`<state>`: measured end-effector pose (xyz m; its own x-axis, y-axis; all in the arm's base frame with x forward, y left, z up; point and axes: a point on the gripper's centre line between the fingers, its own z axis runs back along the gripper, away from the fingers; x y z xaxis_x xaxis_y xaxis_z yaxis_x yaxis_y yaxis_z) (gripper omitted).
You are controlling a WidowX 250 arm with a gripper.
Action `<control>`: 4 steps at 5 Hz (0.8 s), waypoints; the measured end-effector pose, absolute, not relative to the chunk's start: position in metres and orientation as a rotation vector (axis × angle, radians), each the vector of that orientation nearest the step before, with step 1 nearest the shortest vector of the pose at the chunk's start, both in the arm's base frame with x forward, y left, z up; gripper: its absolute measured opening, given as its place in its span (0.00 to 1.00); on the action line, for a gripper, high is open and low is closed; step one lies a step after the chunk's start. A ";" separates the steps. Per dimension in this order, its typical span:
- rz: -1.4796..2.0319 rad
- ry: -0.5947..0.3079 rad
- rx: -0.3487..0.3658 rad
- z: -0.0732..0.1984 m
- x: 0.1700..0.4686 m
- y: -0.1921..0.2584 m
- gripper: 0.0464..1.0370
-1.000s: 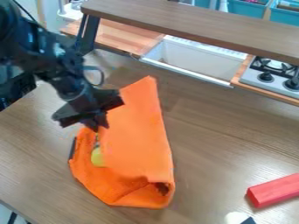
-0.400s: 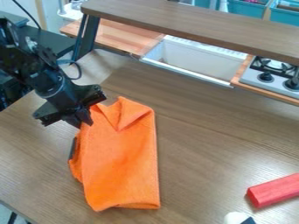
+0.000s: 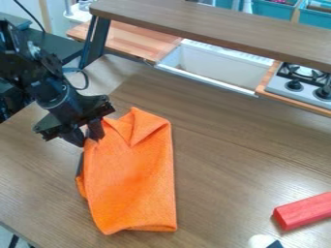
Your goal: Fold the cloth from right to left and cover the yellow object
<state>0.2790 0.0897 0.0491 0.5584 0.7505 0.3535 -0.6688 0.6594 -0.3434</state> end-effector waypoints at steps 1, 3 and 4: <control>0.851 -0.499 -0.179 0.049 0.278 0.093 0.80; 0.822 -0.502 -0.123 0.059 0.279 0.088 0.96; 0.782 -0.499 0.035 0.075 0.287 0.080 0.96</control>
